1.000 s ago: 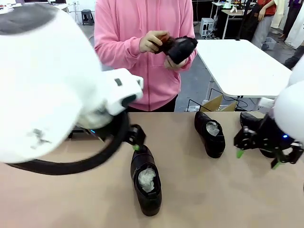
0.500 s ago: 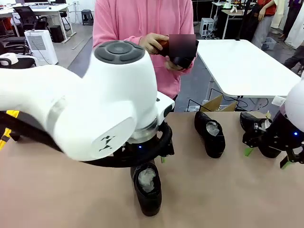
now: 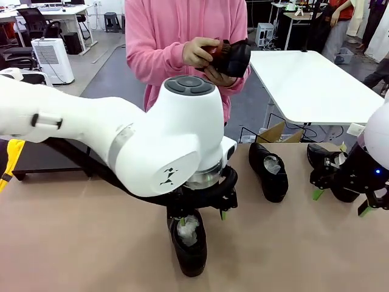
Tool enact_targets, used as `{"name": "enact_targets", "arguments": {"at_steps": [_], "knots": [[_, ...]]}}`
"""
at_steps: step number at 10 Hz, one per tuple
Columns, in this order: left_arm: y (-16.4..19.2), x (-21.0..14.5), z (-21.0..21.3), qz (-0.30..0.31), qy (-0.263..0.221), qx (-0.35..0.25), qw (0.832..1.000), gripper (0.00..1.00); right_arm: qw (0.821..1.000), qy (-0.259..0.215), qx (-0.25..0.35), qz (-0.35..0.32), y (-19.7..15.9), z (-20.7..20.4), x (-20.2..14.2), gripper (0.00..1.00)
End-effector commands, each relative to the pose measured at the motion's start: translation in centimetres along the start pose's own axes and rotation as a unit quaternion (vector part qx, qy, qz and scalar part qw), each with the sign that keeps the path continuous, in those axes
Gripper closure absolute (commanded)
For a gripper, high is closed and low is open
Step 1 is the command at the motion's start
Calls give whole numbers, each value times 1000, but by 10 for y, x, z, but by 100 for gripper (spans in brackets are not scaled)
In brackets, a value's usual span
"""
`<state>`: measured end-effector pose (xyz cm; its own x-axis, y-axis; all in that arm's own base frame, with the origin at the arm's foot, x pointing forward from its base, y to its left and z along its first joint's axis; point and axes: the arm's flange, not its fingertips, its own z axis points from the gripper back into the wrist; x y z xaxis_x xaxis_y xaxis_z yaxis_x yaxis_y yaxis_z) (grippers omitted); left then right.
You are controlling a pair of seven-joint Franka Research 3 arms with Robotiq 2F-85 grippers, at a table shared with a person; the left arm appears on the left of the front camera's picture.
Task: Organize the shoes by placing them on the stand.
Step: Place the Shoe from the middle of the table onto the Shoes Stand.
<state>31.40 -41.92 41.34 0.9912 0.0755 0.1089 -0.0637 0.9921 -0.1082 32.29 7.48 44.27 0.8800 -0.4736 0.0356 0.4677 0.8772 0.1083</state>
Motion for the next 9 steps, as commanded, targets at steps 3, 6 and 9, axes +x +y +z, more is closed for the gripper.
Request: {"name": "enact_targets", "arguments": {"at_steps": [3,6,9], "knots": [[-23,7,-22,17,26,16,999,0,1000,-3,2,6,1,-1,1,0],[-25,14,-47,39,30,32,998,0,1000,-3,2,6,1,-1,1,0],[-23,21,-64,44,39,47,997,0,1000,-3,2,6,1,-1,1,0]]}}
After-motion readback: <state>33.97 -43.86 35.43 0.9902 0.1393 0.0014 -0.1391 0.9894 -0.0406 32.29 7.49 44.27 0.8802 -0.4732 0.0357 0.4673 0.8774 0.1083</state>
